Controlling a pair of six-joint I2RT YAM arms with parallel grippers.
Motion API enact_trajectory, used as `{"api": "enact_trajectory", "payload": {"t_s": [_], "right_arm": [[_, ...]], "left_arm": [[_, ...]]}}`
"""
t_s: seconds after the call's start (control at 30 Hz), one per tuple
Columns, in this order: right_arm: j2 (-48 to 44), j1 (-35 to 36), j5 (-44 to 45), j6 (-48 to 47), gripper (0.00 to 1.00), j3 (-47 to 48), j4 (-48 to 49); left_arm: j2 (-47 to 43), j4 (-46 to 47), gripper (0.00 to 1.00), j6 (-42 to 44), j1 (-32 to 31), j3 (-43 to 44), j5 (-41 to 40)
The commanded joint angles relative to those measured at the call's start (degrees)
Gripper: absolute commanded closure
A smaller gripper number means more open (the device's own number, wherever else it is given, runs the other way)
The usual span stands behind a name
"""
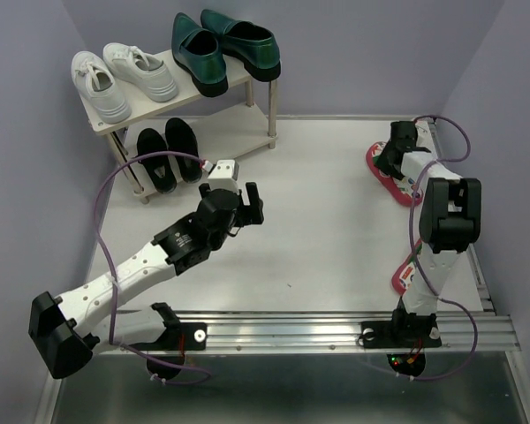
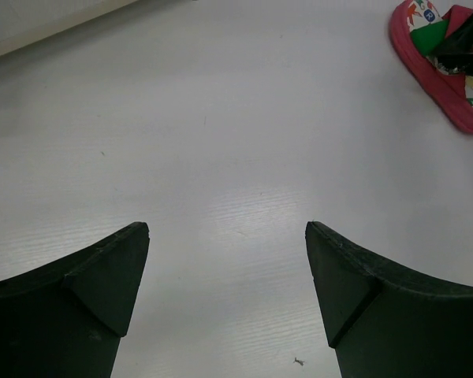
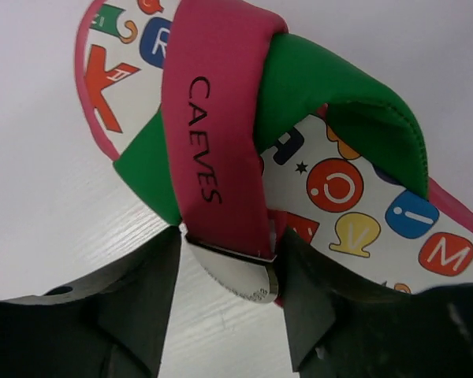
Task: Place and organize the shoes onto the shoe shelf
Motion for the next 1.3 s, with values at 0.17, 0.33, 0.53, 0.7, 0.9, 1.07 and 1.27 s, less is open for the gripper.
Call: {"api": "enact_trajectory", "payload": {"t_s": [0.17,0.33,0.53,0.7,0.9,1.07,1.27], "right_arm": [[-0.5,-0.3,-9.6,-3.1,0.99,-1.0,7.0],[-11.0,5.4,-8.7,-2.1,0.99,-8.4,8.4],[-20.4,20.1,-5.5,5.0,0.99,-19.8,11.0],[-22.5,33.9,-2.8,14.4,0.99,-25.9,15.2],[-18.7,45.7,-2.2,21.0,0.62,-24.1,17.3],[-17.3,48.1,-1.7,16.8,0.25,-18.5,11.9],[-26.8,46.9,11.4,6.0,0.13,-20.0,7.0]], "left_arm": [[-5.3,-3.3,0.09,0.9,-0.2,-0.9,-4.6],[-6.5,-4.6,0.08,2.1,0.0,1.3,-6.9],[-8.1,-7.3,0.08,2.5,0.7,4.8,-11.8],[-10.5,-10.2,0.08,1.0,1.6,7.5,-15.4],[-13.3,-11.2,0.08,0.5,2.1,8.2,-16.7],[-13.8,-11.9,0.08,-0.7,2.3,8.8,-16.4],[-13.8,-11.3,0.08,-1.0,2.5,8.3,-16.2]]}}
